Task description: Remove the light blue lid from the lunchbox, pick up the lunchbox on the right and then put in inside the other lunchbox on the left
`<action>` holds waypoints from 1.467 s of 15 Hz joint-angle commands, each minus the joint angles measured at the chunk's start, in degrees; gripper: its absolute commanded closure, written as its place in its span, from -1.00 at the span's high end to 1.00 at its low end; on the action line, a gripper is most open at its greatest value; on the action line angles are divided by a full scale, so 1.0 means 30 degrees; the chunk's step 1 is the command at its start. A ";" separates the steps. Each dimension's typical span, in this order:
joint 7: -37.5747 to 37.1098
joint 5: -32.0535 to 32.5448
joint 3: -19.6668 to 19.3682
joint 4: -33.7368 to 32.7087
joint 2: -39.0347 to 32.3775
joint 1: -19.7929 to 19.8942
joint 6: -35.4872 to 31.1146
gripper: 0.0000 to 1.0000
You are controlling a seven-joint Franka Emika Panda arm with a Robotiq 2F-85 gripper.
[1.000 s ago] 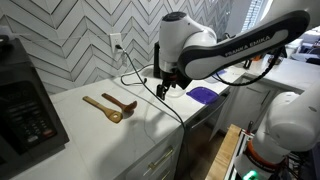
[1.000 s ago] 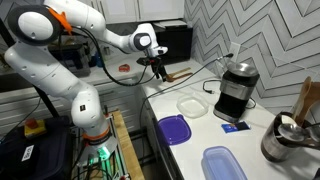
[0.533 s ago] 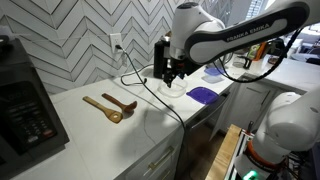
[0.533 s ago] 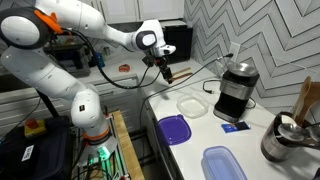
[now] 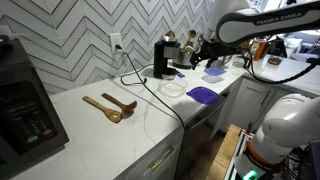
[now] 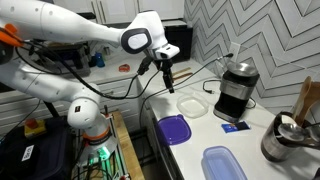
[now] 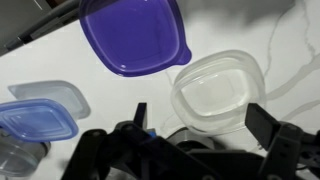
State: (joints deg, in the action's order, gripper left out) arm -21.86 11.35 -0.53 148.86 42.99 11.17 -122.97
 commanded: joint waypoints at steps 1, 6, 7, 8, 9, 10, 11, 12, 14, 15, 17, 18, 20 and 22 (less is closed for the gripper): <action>0.0195 -0.0251 -0.0064 0.0315 0.0598 0.0862 -0.0010 1.00; 0.0373 -0.0163 0.0102 0.0367 0.0794 0.1150 0.0001 1.00; 0.0369 -0.0157 0.0122 0.0363 0.0722 0.1143 0.0000 1.00; 0.0367 -0.0155 0.0129 0.0362 0.0699 0.1141 0.0000 1.00; 0.0367 -0.0154 0.0130 0.0358 0.0695 0.1141 0.0000 1.00; 0.0367 -0.0154 0.0130 0.0353 0.0696 0.1141 0.0000 1.00; 0.0341 -0.0206 0.0017 0.0302 0.0555 0.1216 0.0049 1.00; -0.0049 -0.0135 -0.0346 -0.0134 -0.0050 0.1839 -0.0057 1.00; -0.0402 -0.0038 -0.1097 -0.0777 -0.0670 0.2872 -0.0030 1.00; -0.0733 -0.0067 -0.1360 -0.1128 -0.0994 0.3355 0.0025 1.00; -0.0591 -0.0450 -0.2378 -0.2219 -0.2104 0.4088 0.0579 1.00; -0.0591 -0.0623 -0.2828 -0.2828 -0.2794 0.4397 0.0871 1.00; -0.0771 -0.0862 -0.3532 -0.3842 -0.4013 0.4871 0.1249 1.00; -0.0704 -0.0982 -0.4318 -0.4837 -0.5310 0.5264 0.1421 1.00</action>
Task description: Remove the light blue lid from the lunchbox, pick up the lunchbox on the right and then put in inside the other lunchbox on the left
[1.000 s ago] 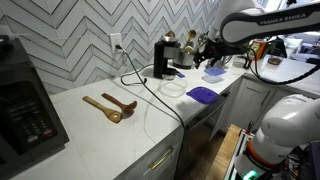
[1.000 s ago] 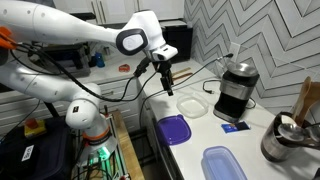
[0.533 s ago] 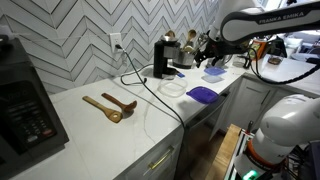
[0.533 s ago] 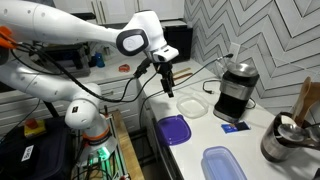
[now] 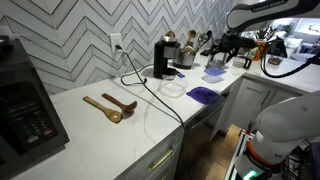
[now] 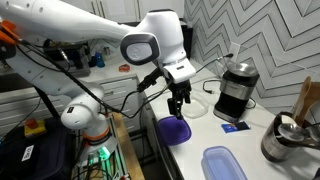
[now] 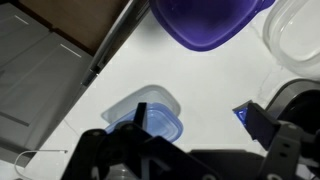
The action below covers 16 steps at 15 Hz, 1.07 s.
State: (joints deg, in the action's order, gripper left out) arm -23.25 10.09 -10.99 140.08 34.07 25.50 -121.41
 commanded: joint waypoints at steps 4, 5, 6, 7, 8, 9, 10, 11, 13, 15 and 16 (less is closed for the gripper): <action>0.1171 -0.1350 -0.2648 -0.3284 -0.4346 0.0501 0.0391 1.00; 0.1451 -0.1561 -0.3005 -0.3613 -0.4776 0.0498 0.0519 1.00; 0.1869 -0.1842 -0.3452 -0.3921 -0.5224 0.0518 0.0471 1.00; 0.2326 -0.2173 -0.3846 -0.4179 -0.5611 0.0489 0.0365 1.00; 0.3187 -0.3004 -0.4390 -0.4413 -0.5943 0.0306 0.0280 1.00; 0.3804 -0.3440 -0.4687 -0.4556 -0.6192 0.0264 -0.0064 1.00; 0.4419 -0.4094 -0.4973 -0.4555 -0.6322 0.0204 -0.0797 1.00; 0.3204 -0.2955 -0.4220 -0.4115 -0.5666 0.0535 -0.0171 1.00; 0.3905 -0.3523 -0.4581 -0.4368 -0.6055 0.0525 -0.0562 1.00; 0.4000 -0.3653 -0.4614 -0.4465 -0.6169 0.0494 -0.0613 1.00; 0.4001 -0.3676 -0.4611 -0.4496 -0.6185 0.0468 -0.0613 1.00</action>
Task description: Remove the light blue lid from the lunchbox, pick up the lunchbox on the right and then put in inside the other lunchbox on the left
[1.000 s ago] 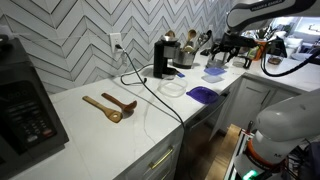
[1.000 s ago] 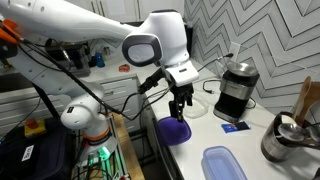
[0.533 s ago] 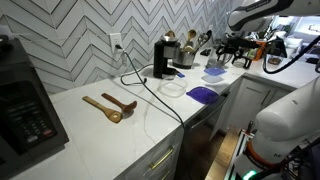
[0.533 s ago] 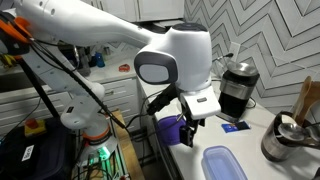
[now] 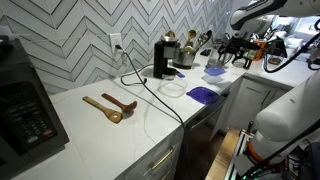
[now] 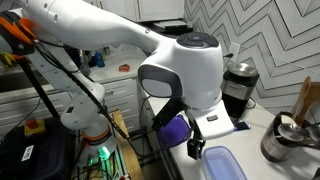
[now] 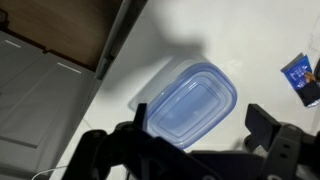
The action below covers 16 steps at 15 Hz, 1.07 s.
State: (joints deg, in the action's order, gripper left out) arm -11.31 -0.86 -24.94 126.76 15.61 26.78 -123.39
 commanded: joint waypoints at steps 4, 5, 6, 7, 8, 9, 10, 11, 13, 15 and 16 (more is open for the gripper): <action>-0.0496 0.0032 -0.0361 -0.0408 -0.1123 0.0384 -0.0122 1.00; -0.0473 0.0147 -0.0457 -0.0435 -0.1349 0.0487 -0.0355 1.00; 0.0121 -0.0347 -0.0814 -0.0641 -0.1761 0.0471 0.0004 1.00; 0.0337 -0.0529 -0.1012 -0.0808 -0.2092 0.0521 0.0157 1.00; 0.0743 -0.0819 -0.1276 -0.0996 -0.2460 0.0533 0.0307 1.00; 0.1139 -0.1120 -0.1500 -0.1145 -0.2810 0.0524 0.0341 1.00; 0.1759 -0.1551 -0.1744 -0.1312 -0.3202 0.0496 0.0350 1.00; 0.2440 -0.2092 -0.1950 -0.1491 -0.3571 0.0472 0.0385 1.00; 0.3719 -0.3064 -0.2209 -0.1887 -0.4400 0.0510 0.0168 1.00; 0.4810 -0.4090 -0.2320 -0.2335 -0.5120 0.0567 0.0209 1.00; 0.5303 -0.4543 -0.2346 -0.2591 -0.5549 0.0626 0.0211 1.00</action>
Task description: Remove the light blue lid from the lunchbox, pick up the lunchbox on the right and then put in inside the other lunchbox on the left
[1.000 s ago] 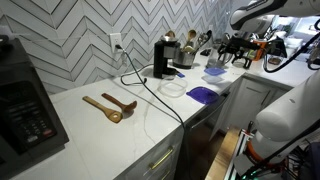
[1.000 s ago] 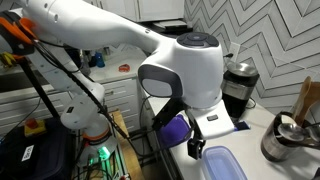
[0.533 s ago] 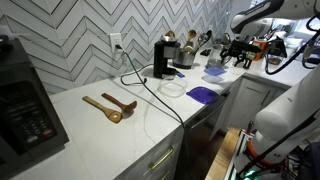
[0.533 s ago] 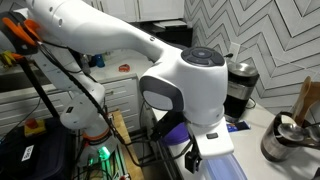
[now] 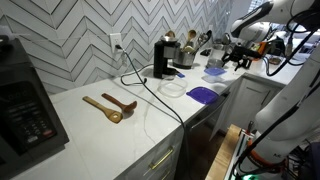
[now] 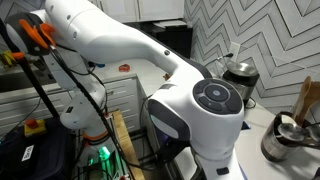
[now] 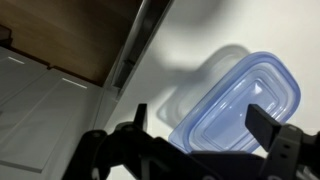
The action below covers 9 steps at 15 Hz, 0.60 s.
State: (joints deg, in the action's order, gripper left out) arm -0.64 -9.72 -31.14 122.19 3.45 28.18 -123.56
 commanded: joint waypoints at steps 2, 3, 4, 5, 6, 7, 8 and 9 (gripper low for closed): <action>0.2673 -0.2628 -0.0277 -0.1518 -0.2212 0.0331 0.0366 1.00; 0.3074 -0.3064 -0.0245 -0.1749 -0.2536 0.0461 0.0365 1.00; 0.3418 -0.3555 -0.0212 -0.1939 -0.2811 0.0611 0.0439 1.00; 0.3728 -0.3981 -0.0176 -0.2157 -0.3064 0.0780 0.0531 1.00; 0.4015 -0.4356 -0.0152 -0.2339 -0.3311 0.0974 0.0569 1.00; 0.4279 -0.4736 -0.0119 -0.2562 -0.3537 0.1165 0.0715 1.00; 0.4454 -0.5035 -0.0081 -0.2689 -0.3709 0.1344 0.0756 1.00; 0.4679 -0.5335 -0.0035 -0.2837 -0.3891 0.1514 0.0811 1.00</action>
State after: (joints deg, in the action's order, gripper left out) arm 10.12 -22.02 -31.54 116.32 -5.54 30.53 -123.41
